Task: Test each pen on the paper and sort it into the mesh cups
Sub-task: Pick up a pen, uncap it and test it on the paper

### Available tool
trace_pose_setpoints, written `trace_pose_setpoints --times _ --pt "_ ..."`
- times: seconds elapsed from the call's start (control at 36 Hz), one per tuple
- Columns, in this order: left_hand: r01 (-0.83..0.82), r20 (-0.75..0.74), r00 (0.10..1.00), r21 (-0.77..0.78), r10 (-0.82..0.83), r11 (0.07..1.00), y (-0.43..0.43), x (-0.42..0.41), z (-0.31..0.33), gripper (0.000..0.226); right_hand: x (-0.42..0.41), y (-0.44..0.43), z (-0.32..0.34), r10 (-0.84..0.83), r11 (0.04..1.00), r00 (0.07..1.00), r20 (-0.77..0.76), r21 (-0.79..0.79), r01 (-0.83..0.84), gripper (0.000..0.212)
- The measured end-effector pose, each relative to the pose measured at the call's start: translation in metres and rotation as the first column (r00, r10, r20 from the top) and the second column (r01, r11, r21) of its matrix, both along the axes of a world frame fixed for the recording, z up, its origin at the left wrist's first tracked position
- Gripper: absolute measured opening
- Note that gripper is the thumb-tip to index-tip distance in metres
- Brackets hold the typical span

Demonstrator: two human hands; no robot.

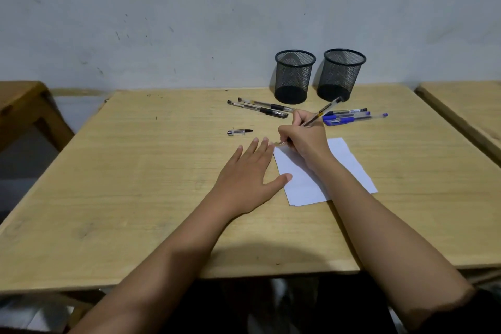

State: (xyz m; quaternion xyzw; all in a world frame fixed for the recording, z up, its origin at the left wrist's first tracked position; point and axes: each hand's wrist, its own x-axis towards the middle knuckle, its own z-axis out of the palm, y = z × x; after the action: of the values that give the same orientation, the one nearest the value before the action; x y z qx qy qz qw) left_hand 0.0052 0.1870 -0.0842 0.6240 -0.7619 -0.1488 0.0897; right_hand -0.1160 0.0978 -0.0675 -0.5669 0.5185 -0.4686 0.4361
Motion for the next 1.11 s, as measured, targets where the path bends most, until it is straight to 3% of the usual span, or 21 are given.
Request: trace_pose_setpoints --times 0.44,0.72,1.11 --pt "-0.024 0.069 0.997 -0.016 0.025 1.000 -0.005 0.001 0.016 0.076 0.005 -0.005 0.016 0.057 0.997 0.998 -0.003 -0.048 -0.057 0.035" --pt "-0.034 0.085 0.996 -0.013 0.035 0.999 -0.006 0.000 0.015 0.077 0.006 -0.002 0.016 0.111 0.993 0.993 0.032 -0.050 -0.109 0.020" --pt "-0.031 0.091 0.995 -0.013 0.032 0.999 -0.006 0.001 0.015 0.076 0.006 -0.002 0.020 0.143 0.988 0.988 0.049 -0.059 -0.140 0.033"
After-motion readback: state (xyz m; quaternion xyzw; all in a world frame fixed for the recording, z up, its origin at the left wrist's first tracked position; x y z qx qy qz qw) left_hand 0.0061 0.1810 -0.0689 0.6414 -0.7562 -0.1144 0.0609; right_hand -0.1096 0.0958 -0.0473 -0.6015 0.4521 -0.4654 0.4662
